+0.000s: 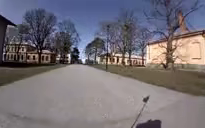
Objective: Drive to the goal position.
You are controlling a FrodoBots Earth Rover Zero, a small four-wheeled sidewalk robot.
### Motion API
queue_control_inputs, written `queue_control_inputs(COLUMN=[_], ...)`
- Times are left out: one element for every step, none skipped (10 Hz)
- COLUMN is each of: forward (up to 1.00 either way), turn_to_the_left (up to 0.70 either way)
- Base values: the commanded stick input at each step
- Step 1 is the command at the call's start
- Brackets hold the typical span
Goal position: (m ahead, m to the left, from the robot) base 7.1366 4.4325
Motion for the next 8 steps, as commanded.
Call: queue_control_inputs(forward=[0.85, 0.85, 0.85, 0.85, 0.85, 0.85, 0.85, 0.85], turn_to_the_left=[0.00, 0.00, 0.00, 0.05, 0.30, 0.34, 0.34, 0.12])
